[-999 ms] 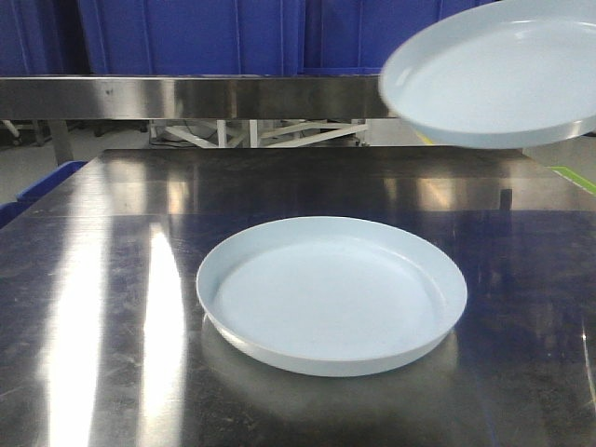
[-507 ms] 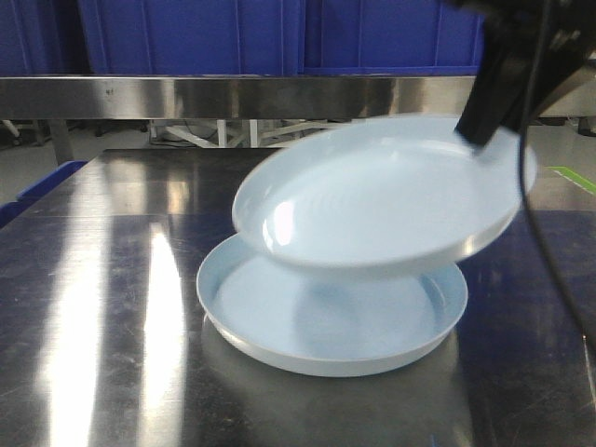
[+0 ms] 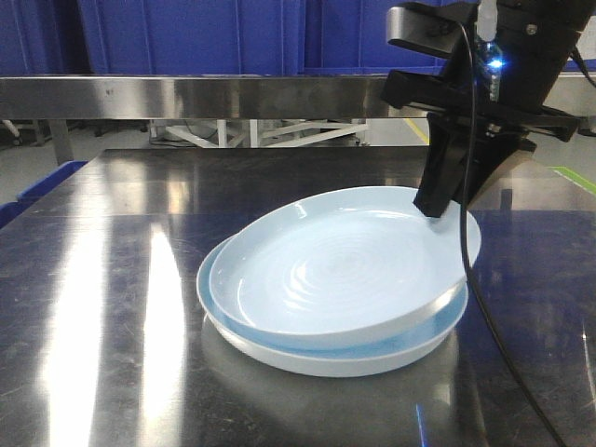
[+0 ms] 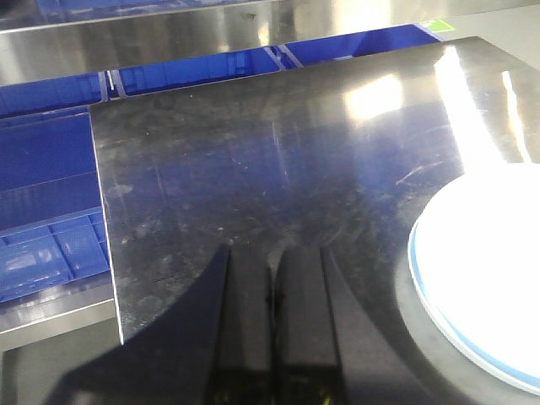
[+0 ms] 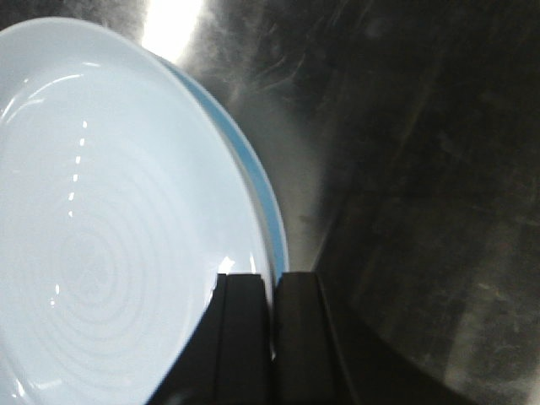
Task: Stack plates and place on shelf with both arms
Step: 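Lift the gripped plate with the right gripper and lower it onto the centered plate, then open the right gripper and raise it off the stack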
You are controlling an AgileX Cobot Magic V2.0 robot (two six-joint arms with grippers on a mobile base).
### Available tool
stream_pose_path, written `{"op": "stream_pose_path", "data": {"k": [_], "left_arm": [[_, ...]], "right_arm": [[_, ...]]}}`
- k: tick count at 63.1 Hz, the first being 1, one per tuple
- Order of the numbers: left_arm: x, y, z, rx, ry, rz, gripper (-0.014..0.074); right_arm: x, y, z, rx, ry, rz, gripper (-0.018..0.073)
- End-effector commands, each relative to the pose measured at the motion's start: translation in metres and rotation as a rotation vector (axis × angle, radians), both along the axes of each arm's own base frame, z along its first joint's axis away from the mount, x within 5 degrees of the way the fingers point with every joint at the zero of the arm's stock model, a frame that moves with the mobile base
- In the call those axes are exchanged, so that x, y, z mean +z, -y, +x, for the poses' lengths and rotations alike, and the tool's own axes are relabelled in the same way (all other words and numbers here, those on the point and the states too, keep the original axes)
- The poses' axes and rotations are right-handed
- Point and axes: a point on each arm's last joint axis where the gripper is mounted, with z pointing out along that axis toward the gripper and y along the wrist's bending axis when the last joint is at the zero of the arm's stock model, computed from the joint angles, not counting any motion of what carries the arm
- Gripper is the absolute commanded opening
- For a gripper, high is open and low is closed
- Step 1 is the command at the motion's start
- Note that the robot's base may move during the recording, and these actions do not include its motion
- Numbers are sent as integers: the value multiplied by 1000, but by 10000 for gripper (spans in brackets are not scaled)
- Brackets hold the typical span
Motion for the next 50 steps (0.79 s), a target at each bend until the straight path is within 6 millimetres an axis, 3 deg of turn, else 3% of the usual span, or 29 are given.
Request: {"op": "stream_pose_path", "data": {"k": [1,13,20,41,50], "left_arm": [[18,2,2,-8,104,-59,84],[18,2,2,-8,104,-59,84],[18,2,2,-8,104,-59,84],[18,2,2,-8,102,-59,84],[18,2,2,-8,103,-57,84]], "right_arm": [[26,-2,-1,-3,85,51,106],[26,-2,-1,0,81,50,388],[30,-1,-3,0,90,52,492],[63,7,-24,26,148,39,509],[67,10,-33,36,116,29,508]]}}
